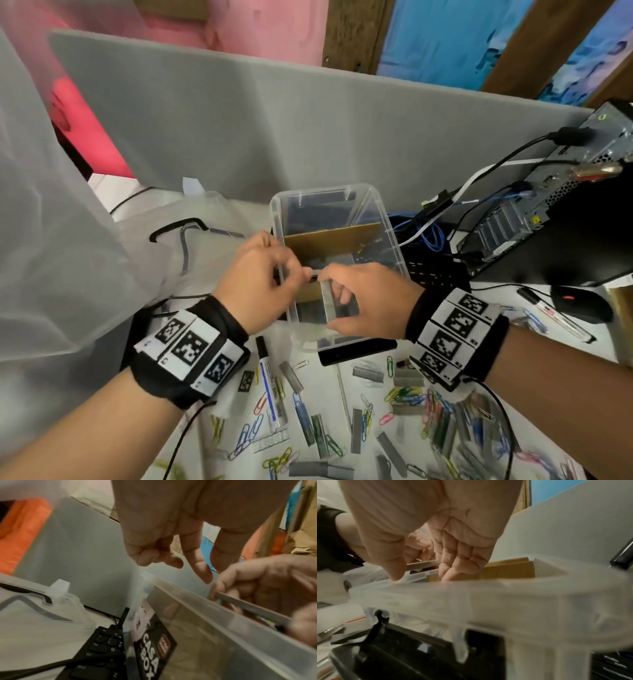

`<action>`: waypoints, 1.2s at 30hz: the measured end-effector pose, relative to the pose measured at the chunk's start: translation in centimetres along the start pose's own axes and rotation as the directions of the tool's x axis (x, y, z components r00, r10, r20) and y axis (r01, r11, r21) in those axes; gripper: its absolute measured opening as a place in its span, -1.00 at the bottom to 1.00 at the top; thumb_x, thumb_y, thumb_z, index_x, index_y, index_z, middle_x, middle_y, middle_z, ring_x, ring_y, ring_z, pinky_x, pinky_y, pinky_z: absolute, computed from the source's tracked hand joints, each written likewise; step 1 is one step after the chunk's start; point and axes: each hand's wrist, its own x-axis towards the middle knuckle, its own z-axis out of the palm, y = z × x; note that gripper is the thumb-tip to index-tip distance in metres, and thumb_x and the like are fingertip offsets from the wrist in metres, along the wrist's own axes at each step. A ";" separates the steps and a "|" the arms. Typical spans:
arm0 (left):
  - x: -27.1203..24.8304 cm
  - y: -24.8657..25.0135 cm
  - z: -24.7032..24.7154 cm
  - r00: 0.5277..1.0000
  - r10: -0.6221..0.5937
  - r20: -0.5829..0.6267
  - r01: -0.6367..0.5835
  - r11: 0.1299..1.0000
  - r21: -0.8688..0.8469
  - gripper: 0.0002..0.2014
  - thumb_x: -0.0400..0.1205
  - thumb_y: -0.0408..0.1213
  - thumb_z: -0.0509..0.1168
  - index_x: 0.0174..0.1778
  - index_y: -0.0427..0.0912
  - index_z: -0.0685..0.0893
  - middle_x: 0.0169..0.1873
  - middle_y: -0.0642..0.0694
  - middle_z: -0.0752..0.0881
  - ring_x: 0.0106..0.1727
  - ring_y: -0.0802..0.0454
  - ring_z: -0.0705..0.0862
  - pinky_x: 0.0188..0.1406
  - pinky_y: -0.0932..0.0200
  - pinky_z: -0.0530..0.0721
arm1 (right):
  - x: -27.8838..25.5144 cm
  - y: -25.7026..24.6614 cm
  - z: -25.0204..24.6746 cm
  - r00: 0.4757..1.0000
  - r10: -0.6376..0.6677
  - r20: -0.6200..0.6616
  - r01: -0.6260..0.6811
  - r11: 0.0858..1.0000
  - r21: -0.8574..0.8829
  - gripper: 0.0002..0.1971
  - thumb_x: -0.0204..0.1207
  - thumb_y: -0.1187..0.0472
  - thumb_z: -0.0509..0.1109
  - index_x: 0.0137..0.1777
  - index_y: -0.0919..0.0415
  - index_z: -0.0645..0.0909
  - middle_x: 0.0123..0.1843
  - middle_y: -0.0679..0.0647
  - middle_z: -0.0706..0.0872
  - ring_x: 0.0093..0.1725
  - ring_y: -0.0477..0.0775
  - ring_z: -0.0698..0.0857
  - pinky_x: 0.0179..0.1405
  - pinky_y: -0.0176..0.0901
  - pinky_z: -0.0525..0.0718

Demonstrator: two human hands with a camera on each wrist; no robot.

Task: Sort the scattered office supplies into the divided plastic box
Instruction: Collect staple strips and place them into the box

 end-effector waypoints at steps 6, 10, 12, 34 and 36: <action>-0.5 0.4 1.5 0.996 -0.056 0.071 0.060 0.997 -0.055 -0.84 0.53 -0.05 0.42 -0.35 0.06 0.78 -0.17 -0.11 0.59 0.01 0.05 0.44 0.03 0.17 0.42 | -0.4 -0.9 -0.4 0.980 -0.081 -0.181 0.091 0.995 0.048 -0.58 0.31 0.00 0.51 0.15 0.02 0.53 -0.07 -0.15 0.54 -0.13 -0.07 0.56 -0.10 -0.01 0.65; -0.3 0.3 1.8 0.984 -0.137 0.116 0.162 0.957 -0.241 -0.82 0.52 -0.03 0.42 -0.40 0.11 0.75 -0.17 -0.22 0.69 0.00 0.10 0.46 -0.01 0.27 0.37 | -0.6 -1.1 -0.6 0.990 -0.032 -0.138 0.041 0.998 0.057 -0.31 0.33 -0.09 0.53 0.44 -0.02 0.37 0.04 -0.18 0.53 -0.07 -0.14 0.54 -0.01 -0.08 0.64; -0.3 0.2 1.9 0.983 -0.154 0.102 0.175 0.954 -0.243 -0.82 0.46 0.05 0.38 -0.45 0.17 0.73 -0.20 -0.21 0.68 0.00 0.10 0.47 -0.01 0.24 0.38 | -0.8 -1.2 -0.7 0.995 0.022 -0.093 -0.017 0.998 0.062 -0.19 0.33 -0.15 0.52 0.53 -0.06 0.23 0.06 -0.19 0.52 -0.07 -0.16 0.55 0.01 -0.12 0.64; 0.0 -1.7 1.9 0.966 -0.258 0.003 0.246 0.919 -0.309 -0.64 0.54 -0.43 0.39 0.09 -0.06 0.38 -0.06 -0.17 0.55 -0.31 -0.10 0.61 -0.25 0.05 0.66 | 1.7 -0.7 0.1 0.955 0.151 0.253 -0.145 0.988 -0.043 -0.67 0.23 -0.16 0.53 -0.18 -0.07 0.49 -0.29 -0.11 0.76 -0.28 -0.13 0.70 -0.12 -0.01 0.76; 0.0 -1.8 2.0 0.965 -0.262 0.009 0.251 0.911 -0.326 -0.64 0.55 -0.48 0.36 0.10 -0.10 0.37 -0.13 -0.13 0.55 -0.38 -0.04 0.57 -0.30 0.02 0.64 | 2.2 -1.0 0.5 0.947 0.148 0.284 -0.156 0.988 0.006 -0.69 0.25 -0.10 0.55 -0.16 -0.03 0.53 -0.33 -0.09 0.78 -0.32 -0.16 0.71 -0.09 -0.03 0.76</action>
